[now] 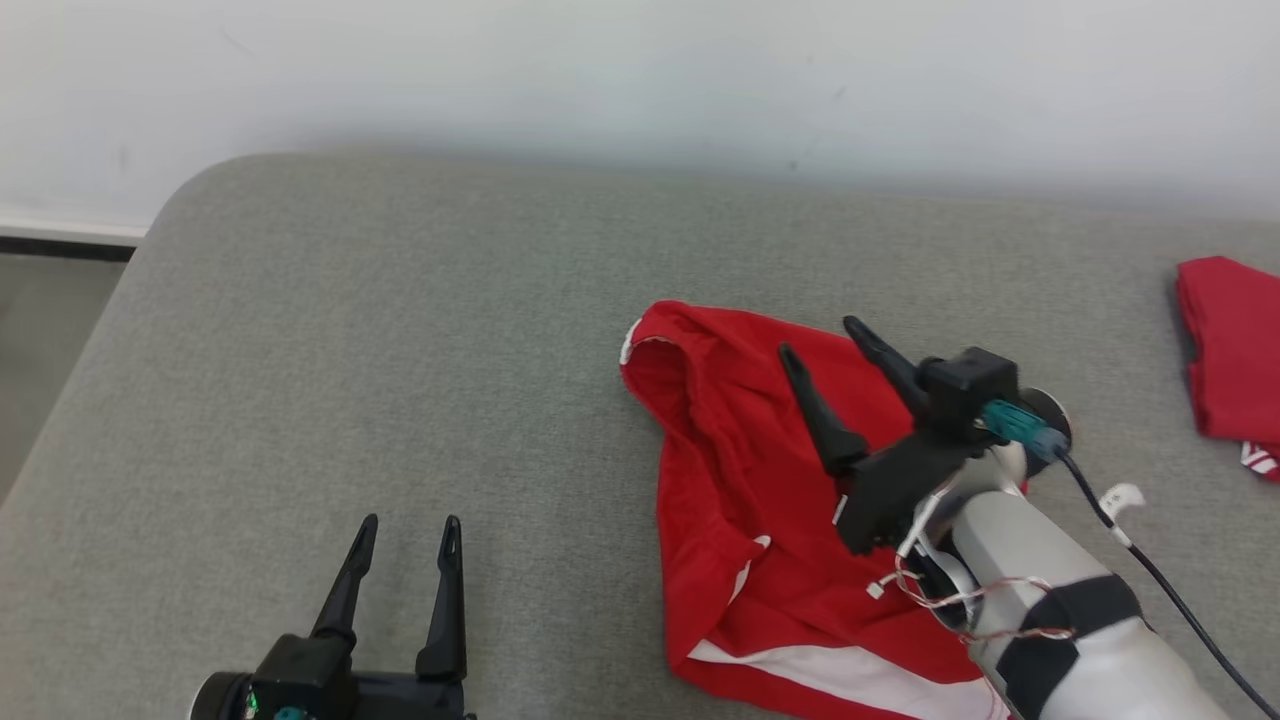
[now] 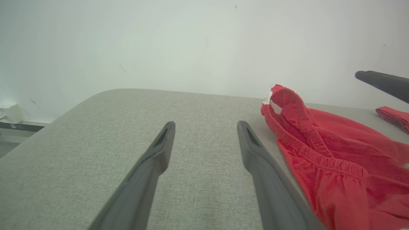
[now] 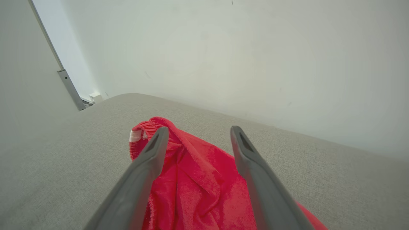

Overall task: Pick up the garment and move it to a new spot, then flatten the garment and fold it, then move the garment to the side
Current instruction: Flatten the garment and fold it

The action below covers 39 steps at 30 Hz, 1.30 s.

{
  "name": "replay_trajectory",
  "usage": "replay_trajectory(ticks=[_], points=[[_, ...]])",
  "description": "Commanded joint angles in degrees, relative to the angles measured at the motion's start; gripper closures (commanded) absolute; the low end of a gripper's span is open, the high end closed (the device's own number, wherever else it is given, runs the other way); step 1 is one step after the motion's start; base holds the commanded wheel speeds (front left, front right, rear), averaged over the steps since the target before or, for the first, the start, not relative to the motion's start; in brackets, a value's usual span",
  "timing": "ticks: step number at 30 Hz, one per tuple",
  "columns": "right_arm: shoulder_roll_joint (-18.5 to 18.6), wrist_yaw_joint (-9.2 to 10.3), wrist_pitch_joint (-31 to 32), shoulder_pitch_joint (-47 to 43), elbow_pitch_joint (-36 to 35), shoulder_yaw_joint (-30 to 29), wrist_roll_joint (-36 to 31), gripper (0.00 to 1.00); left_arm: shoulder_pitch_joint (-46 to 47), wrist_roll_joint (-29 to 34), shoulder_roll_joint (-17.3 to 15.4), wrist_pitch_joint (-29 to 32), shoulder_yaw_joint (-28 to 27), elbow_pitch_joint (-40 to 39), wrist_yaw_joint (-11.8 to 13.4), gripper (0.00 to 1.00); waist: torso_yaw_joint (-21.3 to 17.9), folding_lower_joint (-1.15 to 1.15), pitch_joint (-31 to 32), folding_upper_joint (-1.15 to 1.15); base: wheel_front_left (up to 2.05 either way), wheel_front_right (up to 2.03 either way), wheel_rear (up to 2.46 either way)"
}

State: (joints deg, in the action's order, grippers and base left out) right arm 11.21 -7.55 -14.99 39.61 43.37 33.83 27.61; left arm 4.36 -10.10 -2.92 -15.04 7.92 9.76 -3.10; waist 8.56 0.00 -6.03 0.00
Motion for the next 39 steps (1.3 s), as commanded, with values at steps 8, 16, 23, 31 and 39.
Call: replay_trajectory(ticks=[8,16,23,31,39], points=[[2.83,0.15,-0.13,-12.36,-14.34,-12.51,-5.77,0.0,-2.73,1.41,0.05,-0.19,-2.16,-0.83,-0.7,0.0,-4.36,0.0,2.49,0.0,0.0,0.0,0.0],[3.02,0.15,-0.13,-24.59,-24.8,-22.41,-9.09,0.0,-4.02,2.42,0.06,-0.19,-3.94,-1.4,-1.23,0.0,-6.9,0.0,3.45,0.0,0.0,0.0,0.0],[0.73,0.15,-0.14,-34.42,-32.67,-28.72,-10.93,0.0,-4.49,2.96,0.06,-0.19,-5.51,-1.62,-1.81,0.0,-8.53,0.0,3.67,0.0,0.0,0.0,0.0],[-2.42,0.15,-0.13,-39.53,-34.82,-31.36,-11.54,0.0,-4.36,3.54,0.05,-0.19,-6.49,-1.29,-2.41,0.0,-9.51,0.0,3.0,0.0,0.0,0.0,0.0],[-2.65,0.15,-0.13,-38.66,-34.53,-31.16,-11.85,0.0,1.64,7.0,-1.09,-0.19,-0.29,0.3,-3.86,0.0,-11.51,0.0,1.19,0.0,0.0,0.0,0.0]])
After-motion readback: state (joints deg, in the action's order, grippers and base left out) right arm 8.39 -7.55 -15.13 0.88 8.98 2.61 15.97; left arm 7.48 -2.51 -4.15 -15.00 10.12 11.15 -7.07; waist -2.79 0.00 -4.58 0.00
